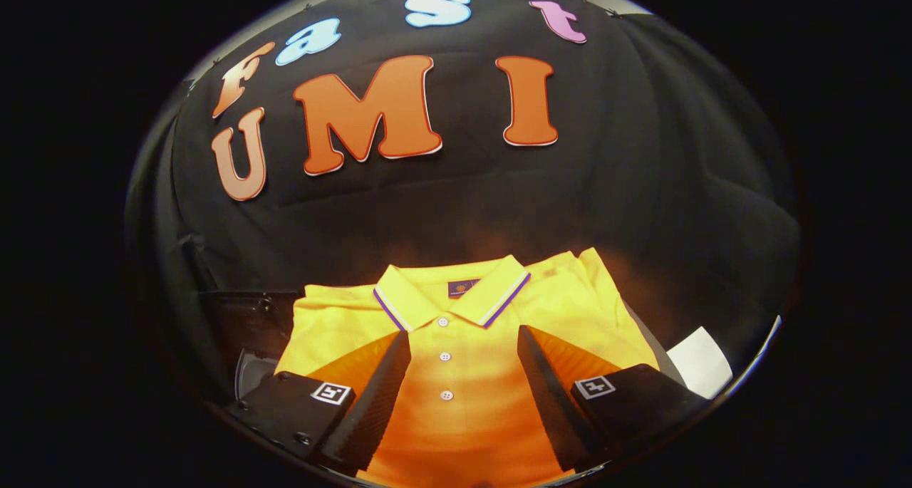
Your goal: Put the clothes into the washing machine and then close the washing machine lid.
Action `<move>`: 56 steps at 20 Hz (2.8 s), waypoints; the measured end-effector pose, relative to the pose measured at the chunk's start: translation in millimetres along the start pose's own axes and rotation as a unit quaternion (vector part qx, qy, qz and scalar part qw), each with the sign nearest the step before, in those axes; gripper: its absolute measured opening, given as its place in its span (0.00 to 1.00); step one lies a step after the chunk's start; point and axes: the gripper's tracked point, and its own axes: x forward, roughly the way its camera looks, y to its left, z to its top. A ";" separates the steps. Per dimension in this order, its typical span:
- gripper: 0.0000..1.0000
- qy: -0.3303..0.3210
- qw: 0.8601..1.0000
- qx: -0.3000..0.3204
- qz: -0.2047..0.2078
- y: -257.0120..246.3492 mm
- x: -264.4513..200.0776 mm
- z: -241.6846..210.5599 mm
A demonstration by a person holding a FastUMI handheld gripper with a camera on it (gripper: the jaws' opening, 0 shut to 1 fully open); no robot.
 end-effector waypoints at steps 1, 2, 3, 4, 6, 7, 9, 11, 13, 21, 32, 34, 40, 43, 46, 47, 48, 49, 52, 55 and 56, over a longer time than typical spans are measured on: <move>0.98 0.008 1.000 0.001 0.001 -0.4 4.2 -2.1; 0.98 0.016 1.000 0.004 0.003 -0.8 7.5 -5.8; 0.98 0.023 1.000 0.005 0.004 -1.0 11.3 -7.6; 0.98 0.029 1.000 0.006 0.006 -1.5 14.4 -9.7; 0.98 0.054 0.999 0.006 0.002 -3.4 19.9 -20.9; 0.98 0.068 0.998 0.005 0.003 -1.9 22.6 -27.9; 0.98 0.069 0.998 -0.009 -0.007 -2.4 26.3 -27.7; 0.99 0.079 0.996 -0.024 -0.016 -0.8 23.4 -29.7; 0.98 0.094 0.995 -0.023 -0.020 1.1 22.7 -31.0; 0.86 0.149 0.988 -0.017 -0.031 3.8 22.8 -32.8; 0.38 0.160 0.987 0.005 -0.024 21.1 26.5 -33.9; 0.20 0.166 0.986 0.012 -0.027 19.4 23.5 -32.0; 0.09 0.135 0.987 0.086 -0.002 19.8 20.6 -28.6; 0.09 0.116 0.983 0.137 0.025 17.4 18.1 -24.3; 0.09 0.098 0.987 0.123 0.042 20.1 15.1 -22.9; 0.09 0.089 0.987 0.122 0.047 19.4 14.5 -19.8; 0.09 0.080 0.988 0.121 0.052 19.7 12.1 -15.9; 0.09 0.070 0.988 0.124 0.060 19.1 9.6 -11.7; 0.08 0.047 0.983 0.155 0.086 24.2 -6.7 1.3; 0.08 0.024 0.977 0.182 0.112 34.6 -18.5 11.7; 0.09 0.017 0.975 0.187 0.117 35.9 -22.7 18.5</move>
